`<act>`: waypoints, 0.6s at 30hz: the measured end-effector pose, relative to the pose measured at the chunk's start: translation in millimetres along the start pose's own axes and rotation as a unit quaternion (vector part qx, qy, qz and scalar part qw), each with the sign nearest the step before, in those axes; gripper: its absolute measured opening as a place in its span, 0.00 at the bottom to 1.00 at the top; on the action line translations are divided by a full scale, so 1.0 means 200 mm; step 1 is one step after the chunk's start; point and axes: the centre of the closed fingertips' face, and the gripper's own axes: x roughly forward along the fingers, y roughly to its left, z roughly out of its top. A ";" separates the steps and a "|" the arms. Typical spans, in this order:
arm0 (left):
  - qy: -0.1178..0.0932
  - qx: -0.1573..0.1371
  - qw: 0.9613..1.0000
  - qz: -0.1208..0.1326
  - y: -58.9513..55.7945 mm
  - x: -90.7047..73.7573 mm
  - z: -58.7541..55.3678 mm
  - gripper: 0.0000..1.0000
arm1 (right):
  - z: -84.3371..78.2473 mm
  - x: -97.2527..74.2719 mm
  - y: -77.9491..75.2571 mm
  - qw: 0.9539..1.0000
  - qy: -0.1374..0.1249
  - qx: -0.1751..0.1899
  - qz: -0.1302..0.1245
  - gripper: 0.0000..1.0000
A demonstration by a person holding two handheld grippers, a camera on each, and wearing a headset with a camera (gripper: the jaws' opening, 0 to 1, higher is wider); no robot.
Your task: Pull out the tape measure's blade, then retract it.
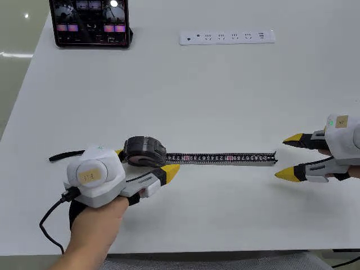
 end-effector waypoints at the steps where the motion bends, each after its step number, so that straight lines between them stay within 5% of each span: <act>1: 0.001 0.002 1.000 0.006 0.01 0.00 0.00 0.80 | 0.00 0.00 0.00 1.000 0.001 -0.001 0.003 0.46; 8: 0.009 0.011 0.999 0.041 0.03 0.03 -0.01 0.75 | 0.00 0.02 -0.01 1.000 0.011 -0.009 0.015 0.42; 18: 0.014 -0.014 0.997 0.081 0.08 0.05 0.00 0.69 | 0.01 0.05 -0.02 0.999 0.021 -0.027 0.027 0.36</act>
